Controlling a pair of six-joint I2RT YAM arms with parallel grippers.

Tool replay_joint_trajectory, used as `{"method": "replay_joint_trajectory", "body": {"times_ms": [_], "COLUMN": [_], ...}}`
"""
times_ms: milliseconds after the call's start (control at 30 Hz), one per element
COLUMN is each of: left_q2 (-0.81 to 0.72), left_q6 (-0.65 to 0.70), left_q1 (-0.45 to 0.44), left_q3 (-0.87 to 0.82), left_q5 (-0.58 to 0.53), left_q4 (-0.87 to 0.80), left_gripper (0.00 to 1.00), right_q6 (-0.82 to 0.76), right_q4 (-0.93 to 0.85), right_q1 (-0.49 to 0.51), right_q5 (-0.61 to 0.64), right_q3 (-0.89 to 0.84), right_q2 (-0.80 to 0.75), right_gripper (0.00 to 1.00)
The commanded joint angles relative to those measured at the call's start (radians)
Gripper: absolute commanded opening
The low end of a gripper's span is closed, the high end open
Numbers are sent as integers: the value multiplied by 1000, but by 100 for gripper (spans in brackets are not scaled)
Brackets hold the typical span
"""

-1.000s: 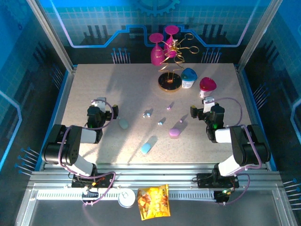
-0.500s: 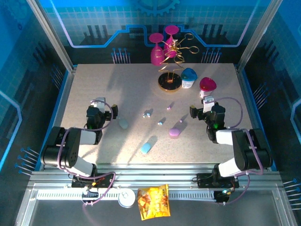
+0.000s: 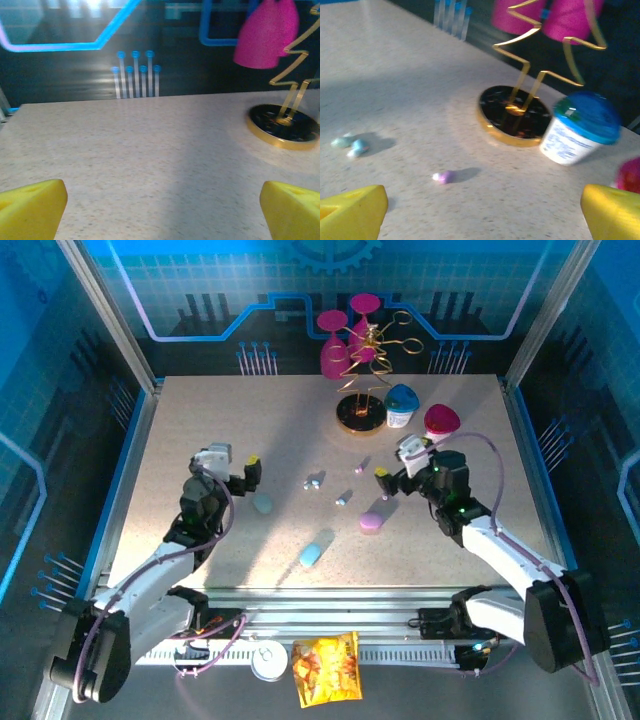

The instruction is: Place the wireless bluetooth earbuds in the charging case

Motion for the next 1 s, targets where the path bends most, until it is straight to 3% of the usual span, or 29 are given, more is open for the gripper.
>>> {"method": "replay_joint_trajectory", "body": {"times_ms": [0,167,467,567,700,833,967], "left_q2": [-25,-25,-1,9,15,17,21], "left_q6": [-23,-95,-122,-126,-128,-129,-122], "left_q1": [-54,-59,-59,-59,-59,-59,-59], "left_q3": [57,80,93,91,94,100,122], "left_q5": [74,199,225,230,237,235,242], "left_q4": [-118,-189,-212,-210,-220,-238,-271], "left_gripper": [99,99,99,99,99,99,99], "right_q6": [-78,-145,-147,-45,-35,-188,-360], "right_q4": [-203,-334,-566,-575,-535,-444,-516], "right_q1": [103,271,377,409,507,569,599], "right_q5": [-21,17,207,228,151,-25,-155], "right_q3": [73,142,286,329,326,245,272], "right_q2": [22,91,243,277,289,279,318], "right_gripper": [100,100,100,100,100,100,100]}}
